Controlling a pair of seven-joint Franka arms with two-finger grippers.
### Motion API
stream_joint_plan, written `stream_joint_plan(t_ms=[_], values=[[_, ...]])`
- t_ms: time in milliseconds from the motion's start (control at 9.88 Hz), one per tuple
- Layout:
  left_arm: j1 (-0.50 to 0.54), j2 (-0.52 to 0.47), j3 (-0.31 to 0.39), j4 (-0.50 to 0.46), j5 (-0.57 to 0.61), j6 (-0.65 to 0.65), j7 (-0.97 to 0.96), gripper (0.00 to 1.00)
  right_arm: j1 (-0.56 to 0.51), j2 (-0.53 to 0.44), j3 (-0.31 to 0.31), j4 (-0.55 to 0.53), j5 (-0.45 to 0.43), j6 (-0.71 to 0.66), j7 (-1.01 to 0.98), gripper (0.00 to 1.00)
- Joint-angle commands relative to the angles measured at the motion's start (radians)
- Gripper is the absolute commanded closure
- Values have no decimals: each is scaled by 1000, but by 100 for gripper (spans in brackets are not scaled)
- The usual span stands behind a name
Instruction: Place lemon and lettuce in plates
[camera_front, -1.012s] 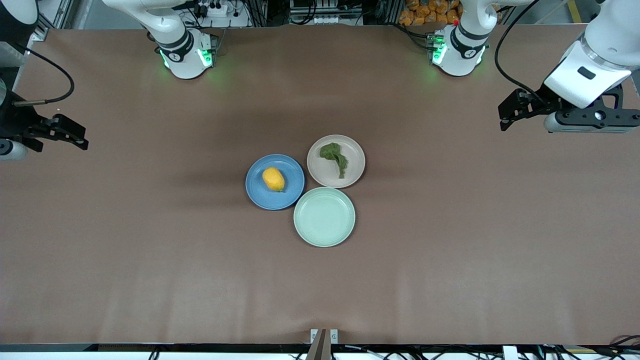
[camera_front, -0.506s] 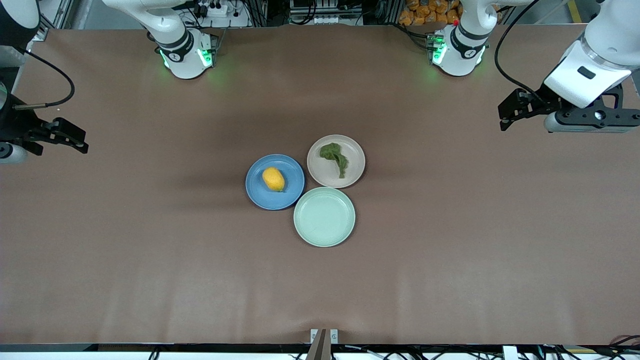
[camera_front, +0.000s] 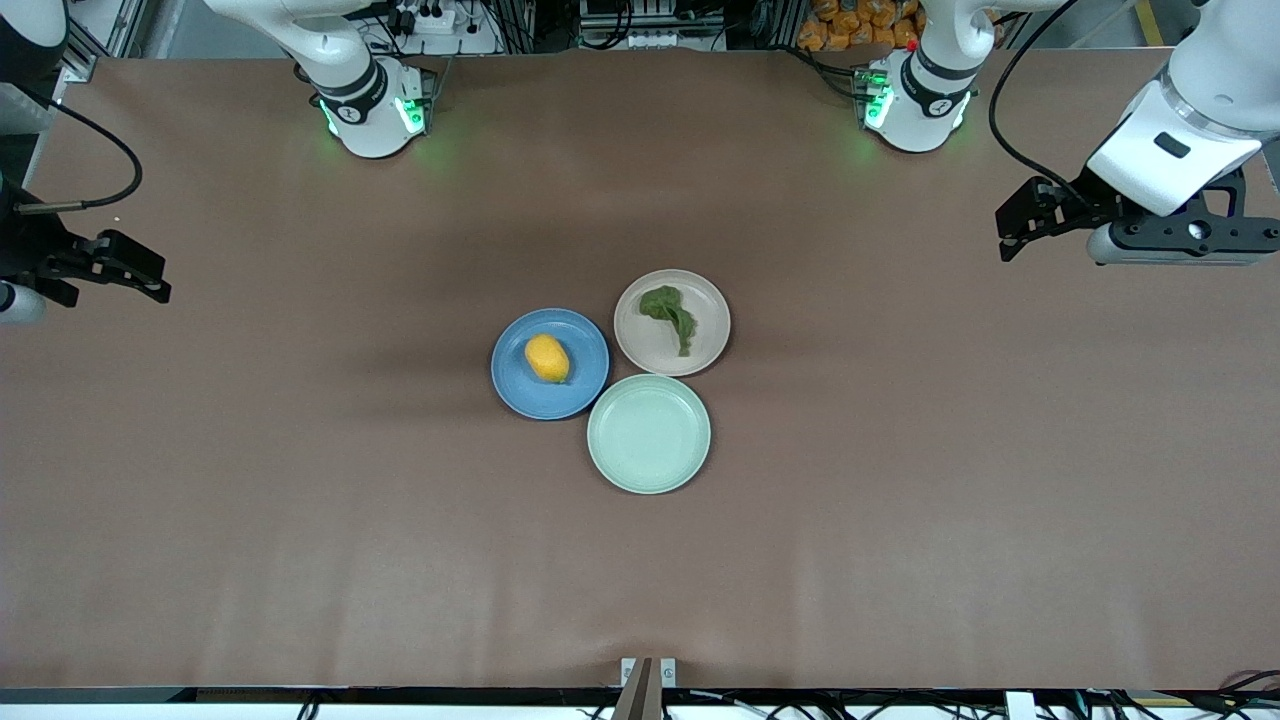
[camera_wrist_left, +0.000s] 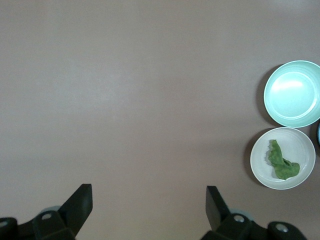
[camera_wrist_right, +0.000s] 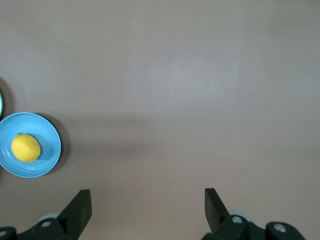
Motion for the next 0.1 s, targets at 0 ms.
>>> stream_joint_plan(t_ms=[0], values=[[5, 2, -2, 19, -24, -22, 33, 0, 13, 23, -9, 41, -10, -40, 8, 0]])
